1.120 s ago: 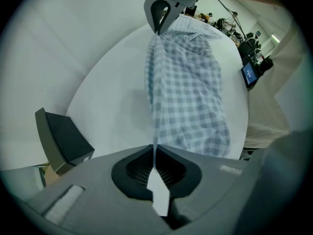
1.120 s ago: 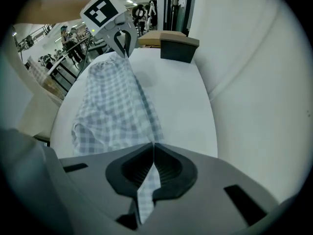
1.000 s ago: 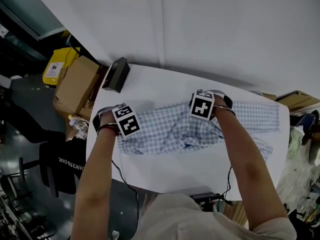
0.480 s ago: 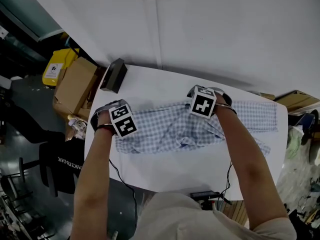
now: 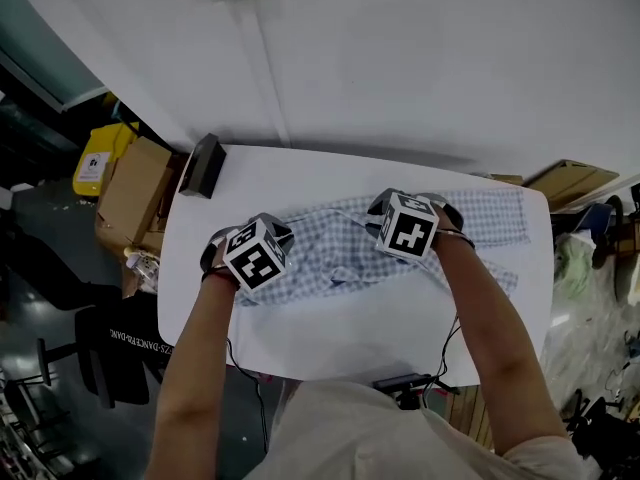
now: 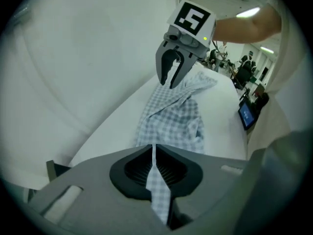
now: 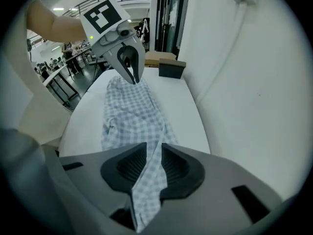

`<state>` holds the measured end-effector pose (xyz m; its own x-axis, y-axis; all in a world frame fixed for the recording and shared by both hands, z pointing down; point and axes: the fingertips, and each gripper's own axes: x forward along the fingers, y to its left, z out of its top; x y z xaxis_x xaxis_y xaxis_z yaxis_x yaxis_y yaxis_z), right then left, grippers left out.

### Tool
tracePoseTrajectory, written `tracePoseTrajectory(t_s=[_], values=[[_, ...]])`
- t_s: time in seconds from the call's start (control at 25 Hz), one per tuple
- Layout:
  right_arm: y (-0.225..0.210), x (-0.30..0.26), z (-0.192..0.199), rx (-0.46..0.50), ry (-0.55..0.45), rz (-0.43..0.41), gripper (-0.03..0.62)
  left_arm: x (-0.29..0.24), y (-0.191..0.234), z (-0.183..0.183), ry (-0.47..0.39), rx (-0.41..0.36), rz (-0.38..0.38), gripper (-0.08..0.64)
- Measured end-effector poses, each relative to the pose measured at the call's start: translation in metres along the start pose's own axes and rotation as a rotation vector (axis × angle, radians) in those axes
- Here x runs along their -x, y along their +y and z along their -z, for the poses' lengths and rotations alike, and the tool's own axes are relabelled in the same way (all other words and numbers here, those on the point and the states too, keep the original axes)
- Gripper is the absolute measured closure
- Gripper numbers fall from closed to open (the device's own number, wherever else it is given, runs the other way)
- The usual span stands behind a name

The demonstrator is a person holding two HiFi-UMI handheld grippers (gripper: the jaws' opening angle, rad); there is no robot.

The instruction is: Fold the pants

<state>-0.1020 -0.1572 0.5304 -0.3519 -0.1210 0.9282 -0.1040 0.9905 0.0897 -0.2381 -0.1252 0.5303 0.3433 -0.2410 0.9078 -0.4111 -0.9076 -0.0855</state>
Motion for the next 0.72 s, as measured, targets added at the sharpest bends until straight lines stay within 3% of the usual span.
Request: tracePoseTrajectory(t_s=[0.16,0.4,0.56,0.72], values=[[0.032,0.027,0.038,-0.043,-0.008,0.016,0.484,-0.017,-0.053,-0.054,-0.041,-0.084,0.102,0.529],[0.085,0.069,0.117,-0.156,-0.023,0.105,0.535,-0.044,-0.141,-0.124,-0.118,-0.331,0.241,0.549],[0.123,0.088,0.187,-0.258,0.010,0.105,0.506,-0.070,-0.174,-0.154,-0.060,-0.515,0.208,0.549],[0.148,0.088,0.242,-0.338,0.064,0.129,0.468,-0.096,-0.178,-0.186,-0.037,-0.644,0.093,0.549]])
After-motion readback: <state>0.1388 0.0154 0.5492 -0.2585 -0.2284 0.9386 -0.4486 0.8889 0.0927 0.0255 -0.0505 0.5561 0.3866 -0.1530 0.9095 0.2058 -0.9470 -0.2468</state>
